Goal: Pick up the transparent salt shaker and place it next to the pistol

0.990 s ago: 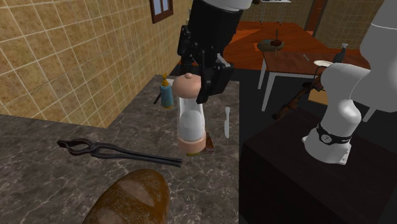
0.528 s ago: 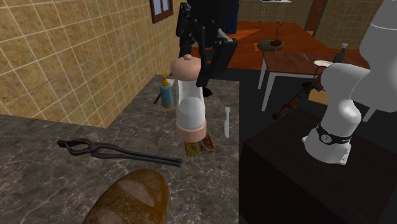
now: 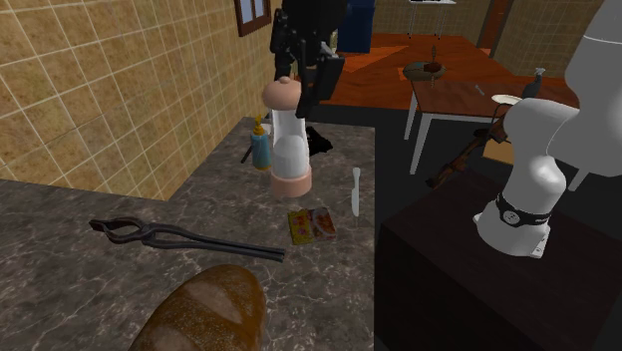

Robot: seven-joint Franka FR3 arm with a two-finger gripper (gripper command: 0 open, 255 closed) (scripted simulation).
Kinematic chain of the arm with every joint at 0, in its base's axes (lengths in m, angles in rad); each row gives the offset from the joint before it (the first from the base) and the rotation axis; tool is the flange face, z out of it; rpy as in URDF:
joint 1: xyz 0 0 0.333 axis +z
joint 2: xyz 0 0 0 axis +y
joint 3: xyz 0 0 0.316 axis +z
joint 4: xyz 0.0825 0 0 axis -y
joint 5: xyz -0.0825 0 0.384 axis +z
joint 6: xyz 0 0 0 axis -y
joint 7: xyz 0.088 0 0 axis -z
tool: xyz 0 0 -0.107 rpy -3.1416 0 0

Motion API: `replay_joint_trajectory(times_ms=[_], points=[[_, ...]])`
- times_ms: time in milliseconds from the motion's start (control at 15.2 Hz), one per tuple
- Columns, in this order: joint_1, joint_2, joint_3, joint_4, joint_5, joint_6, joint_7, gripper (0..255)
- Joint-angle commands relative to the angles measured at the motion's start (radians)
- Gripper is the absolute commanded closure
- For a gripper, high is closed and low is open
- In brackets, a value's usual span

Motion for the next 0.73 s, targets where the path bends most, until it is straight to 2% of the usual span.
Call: replay_joint_trajectory(times_ms=[0,660], points=[[-0.022,-0.009,-0.022,-0.027,0.007,0.029,-0.04,255],[-0.137,0.0,-0.138,-0.112,0.056,0.169,-0.259,255]])
